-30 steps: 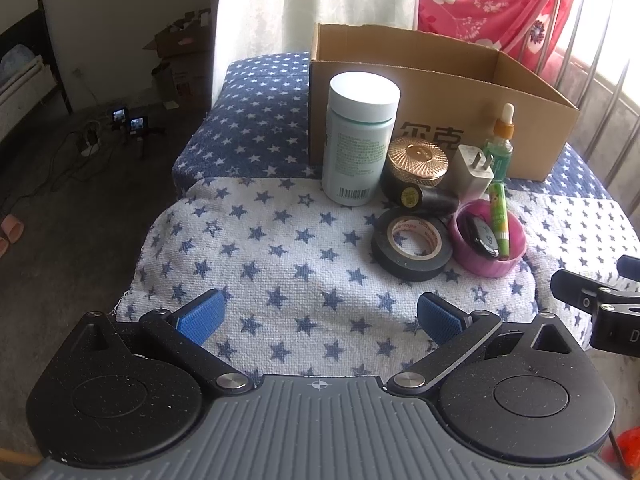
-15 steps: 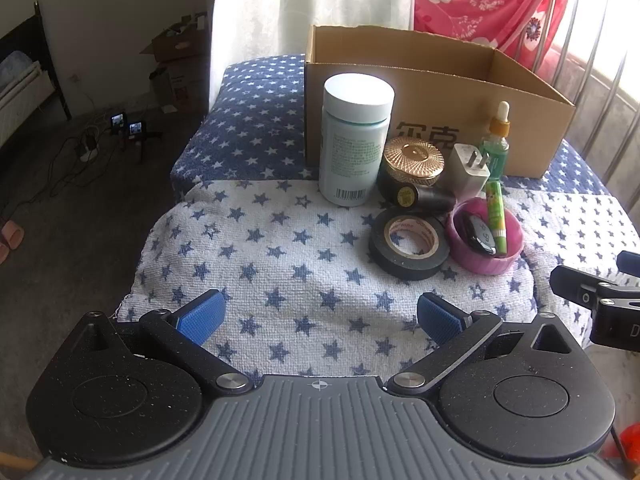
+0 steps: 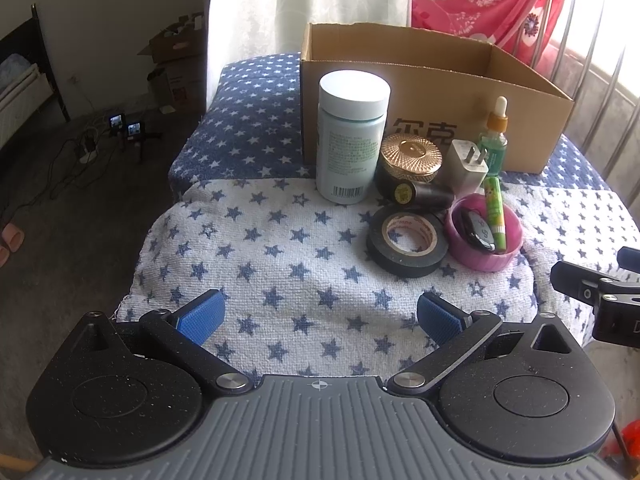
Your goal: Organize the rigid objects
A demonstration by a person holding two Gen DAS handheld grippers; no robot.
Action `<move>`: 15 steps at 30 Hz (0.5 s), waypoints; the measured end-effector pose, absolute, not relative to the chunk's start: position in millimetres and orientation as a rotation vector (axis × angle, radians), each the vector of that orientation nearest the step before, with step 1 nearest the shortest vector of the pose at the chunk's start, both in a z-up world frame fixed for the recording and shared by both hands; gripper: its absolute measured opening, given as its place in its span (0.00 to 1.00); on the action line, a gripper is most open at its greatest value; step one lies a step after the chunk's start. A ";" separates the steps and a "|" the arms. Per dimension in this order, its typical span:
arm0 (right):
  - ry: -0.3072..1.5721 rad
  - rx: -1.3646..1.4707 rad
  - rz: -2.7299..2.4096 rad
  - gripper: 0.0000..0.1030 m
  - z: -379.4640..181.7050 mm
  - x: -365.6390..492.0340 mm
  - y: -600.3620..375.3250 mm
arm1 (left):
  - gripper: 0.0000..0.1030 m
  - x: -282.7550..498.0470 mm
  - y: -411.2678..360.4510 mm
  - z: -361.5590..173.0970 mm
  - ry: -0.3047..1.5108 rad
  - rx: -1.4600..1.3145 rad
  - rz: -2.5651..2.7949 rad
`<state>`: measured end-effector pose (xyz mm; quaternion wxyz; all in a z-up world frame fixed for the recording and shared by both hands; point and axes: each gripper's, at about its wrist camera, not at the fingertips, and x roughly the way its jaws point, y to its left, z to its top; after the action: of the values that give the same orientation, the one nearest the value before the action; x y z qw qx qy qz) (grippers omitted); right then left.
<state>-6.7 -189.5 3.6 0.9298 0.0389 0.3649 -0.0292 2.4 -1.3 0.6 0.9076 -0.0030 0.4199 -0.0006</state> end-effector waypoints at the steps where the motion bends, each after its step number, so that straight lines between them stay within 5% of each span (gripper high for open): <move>1: 0.748 0.081 -0.059 1.00 4.2 -6.7 -189.9 | 1.00 2.4 -1.3 0.6 0.866 -0.006 -0.002; 15: 0.749 0.085 -0.058 1.00 3.4 -6.3 -190.4 | 1.00 3.9 -2.7 -1.3 0.873 -0.002 -0.003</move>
<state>-6.3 -190.4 3.4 0.9294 0.0416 0.3657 -0.0284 3.9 -2.7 -1.3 0.9062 -0.0008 0.4229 -0.0015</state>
